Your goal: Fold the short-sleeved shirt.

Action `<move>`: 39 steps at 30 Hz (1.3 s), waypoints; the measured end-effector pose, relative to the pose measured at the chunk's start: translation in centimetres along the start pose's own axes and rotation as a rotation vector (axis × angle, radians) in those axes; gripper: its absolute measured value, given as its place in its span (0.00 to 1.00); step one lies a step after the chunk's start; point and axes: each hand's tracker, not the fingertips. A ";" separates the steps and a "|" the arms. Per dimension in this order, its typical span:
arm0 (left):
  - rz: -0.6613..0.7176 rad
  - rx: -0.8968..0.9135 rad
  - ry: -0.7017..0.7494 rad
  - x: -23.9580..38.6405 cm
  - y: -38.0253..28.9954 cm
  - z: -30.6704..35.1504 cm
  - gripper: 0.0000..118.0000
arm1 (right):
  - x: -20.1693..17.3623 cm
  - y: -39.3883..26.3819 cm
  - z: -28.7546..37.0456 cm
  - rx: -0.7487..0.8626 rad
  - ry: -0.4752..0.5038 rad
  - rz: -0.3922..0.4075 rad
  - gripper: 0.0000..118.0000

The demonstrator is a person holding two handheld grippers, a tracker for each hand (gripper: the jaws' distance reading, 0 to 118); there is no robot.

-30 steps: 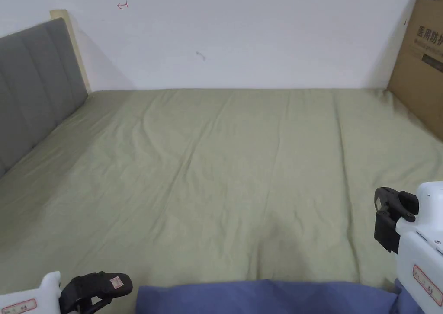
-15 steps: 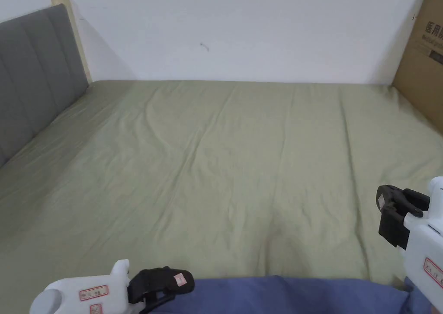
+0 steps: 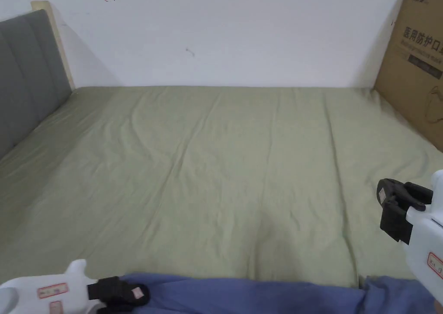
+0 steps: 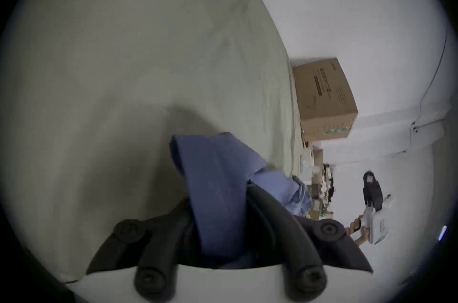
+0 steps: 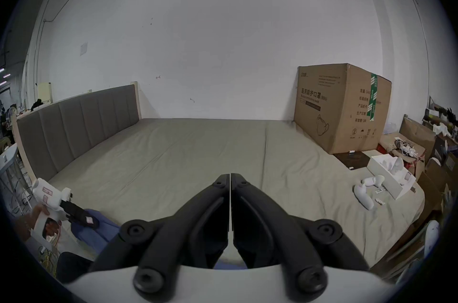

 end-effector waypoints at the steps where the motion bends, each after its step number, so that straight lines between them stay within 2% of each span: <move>1: 0.010 0.026 0.022 -0.5 0.6 1.0 0.07 | 0.1 0.0 0.0 0.000 -0.001 -0.004 0.00; 3: 0.033 0.065 0.059 -1.5 1.8 3.4 0.08 | 0.3 -0.2 0.0 0.000 -0.006 -0.009 0.00; 6: -0.020 0.078 0.174 -0.8 2.2 5.6 0.08 | 0.3 -0.5 -0.4 -0.008 0.000 -0.025 0.00; 8: -0.040 0.076 0.158 0.7 1.6 6.1 0.08 | 0.2 -0.6 -0.7 -0.013 0.009 -0.029 0.00; 12: -0.203 0.068 0.183 6.5 -0.3 5.0 0.08 | 0.0 -0.7 -0.8 -0.012 0.021 -0.011 0.00; 18: -0.354 -0.088 0.136 14.2 -4.9 -2.8 0.08 | 1.1 -1.0 -0.2 -0.002 0.020 -0.039 0.00; 22: -0.396 -0.193 0.187 14.9 -7.1 -10.0 0.08 | 2.4 -1.6 0.5 -0.006 0.002 -0.049 0.00; 25: -0.390 -0.207 0.176 15.6 -9.2 -13.8 0.08 | 3.8 -2.0 0.9 -0.011 -0.017 -0.055 0.00; 26: -0.389 -0.186 0.196 15.9 -9.7 -14.5 0.12 | 4.3 -2.1 1.0 -0.013 -0.021 -0.061 0.00; 27: -0.379 -0.175 0.190 16.0 -9.9 -14.9 0.23 | 4.7 -2.3 1.0 -0.017 -0.031 -0.068 0.00; 28: -0.368 -0.172 0.143 16.1 -9.9 -15.0 0.54 | 5.1 -2.4 1.1 -0.018 -0.038 -0.074 0.00; 29: -0.332 -0.193 0.036 16.3 -9.9 -14.8 0.83 | 5.5 -2.5 1.2 -0.019 -0.044 -0.082 0.00; 30: -0.275 -0.210 -0.054 16.6 -10.1 -14.7 1.00 | 6.0 -2.6 1.2 -0.020 -0.050 -0.092 0.00; 32: -0.223 -0.161 -0.117 17.0 -9.8 -15.5 0.96 | 6.5 -2.8 1.3 -0.022 -0.057 -0.104 0.00; 34: -0.269 -0.077 -0.090 17.1 -9.3 -14.2 0.93 | 6.9 -3.1 1.2 -0.024 -0.064 -0.115 0.00; 35: -0.323 -0.004 -0.052 17.2 -9.3 -13.9 0.86 | 7.1 -3.2 1.2 -0.026 -0.064 -0.120 0.00; 36: -0.385 0.069 0.001 17.4 -9.7 -13.7 0.72 | 7.2 -3.4 1.3 -0.027 -0.063 -0.126 0.00; 37: -0.452 0.126 0.084 17.8 -10.0 -11.5 0.43 | 7.3 -3.5 1.3 -0.027 -0.063 -0.129 0.00; 38: -0.533 0.187 0.197 18.0 -10.7 -11.1 0.22 | 7.4 -3.6 1.4 -0.028 -0.063 -0.132 0.00; 39: -0.614 0.225 0.324 17.9 -11.5 -11.9 0.08 | 7.4 -3.7 1.5 -0.029 -0.061 -0.136 0.00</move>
